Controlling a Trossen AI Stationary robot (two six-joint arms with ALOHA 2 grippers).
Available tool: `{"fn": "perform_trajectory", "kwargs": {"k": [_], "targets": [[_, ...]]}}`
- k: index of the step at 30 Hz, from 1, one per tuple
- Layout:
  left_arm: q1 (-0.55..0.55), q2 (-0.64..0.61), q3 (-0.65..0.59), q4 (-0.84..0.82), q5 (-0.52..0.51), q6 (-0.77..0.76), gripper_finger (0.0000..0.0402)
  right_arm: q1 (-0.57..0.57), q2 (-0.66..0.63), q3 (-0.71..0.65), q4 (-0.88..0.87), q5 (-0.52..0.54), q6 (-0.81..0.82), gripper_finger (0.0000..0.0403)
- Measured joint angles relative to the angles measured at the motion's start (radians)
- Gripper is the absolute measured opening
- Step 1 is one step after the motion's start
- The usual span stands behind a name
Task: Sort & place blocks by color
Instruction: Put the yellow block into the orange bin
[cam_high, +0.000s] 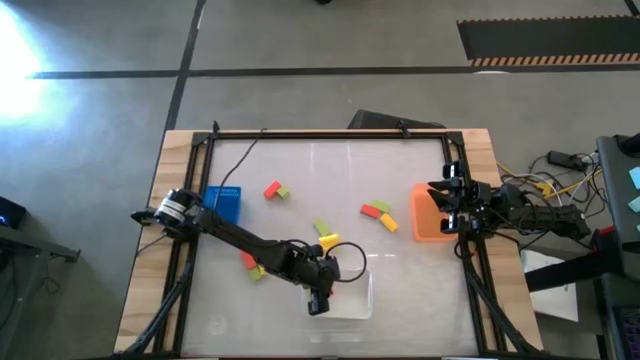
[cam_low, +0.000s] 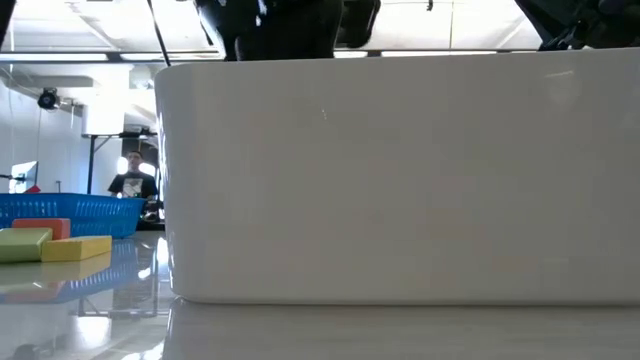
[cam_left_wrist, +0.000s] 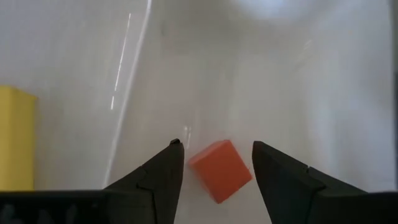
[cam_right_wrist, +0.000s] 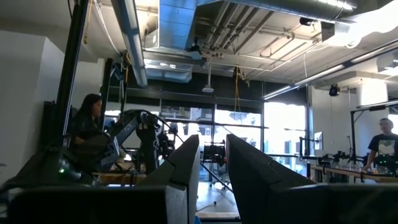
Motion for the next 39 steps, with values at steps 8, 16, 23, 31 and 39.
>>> {"fn": "perform_trajectory", "kwargs": {"k": [8,16,23,31,39], "targets": [[0.025,-0.107,0.015,-0.113,-0.007,0.019,0.0174,0.0,0.0,0.0,0.0,0.0,0.0,0.0068],[0.08,-0.274,-0.033,-0.186,-0.024,0.205,0.0173,0.0,0.0,0.0,-0.001,0.0,-0.034,0.0068],[0.148,-0.452,-0.222,-0.173,-0.133,0.399,0.0173,0.0,0.01,0.0,0.0,-0.01,-0.044,0.0068],[0.291,-0.674,-0.507,0.151,-0.222,0.615,0.0173,0.0,0.14,-0.001,0.16,0.022,-0.066,0.0068],[0.425,-0.808,-0.702,0.576,-0.225,0.715,0.0173,0.0,0.364,0.108,0.193,0.156,-0.077,0.0068]]}}
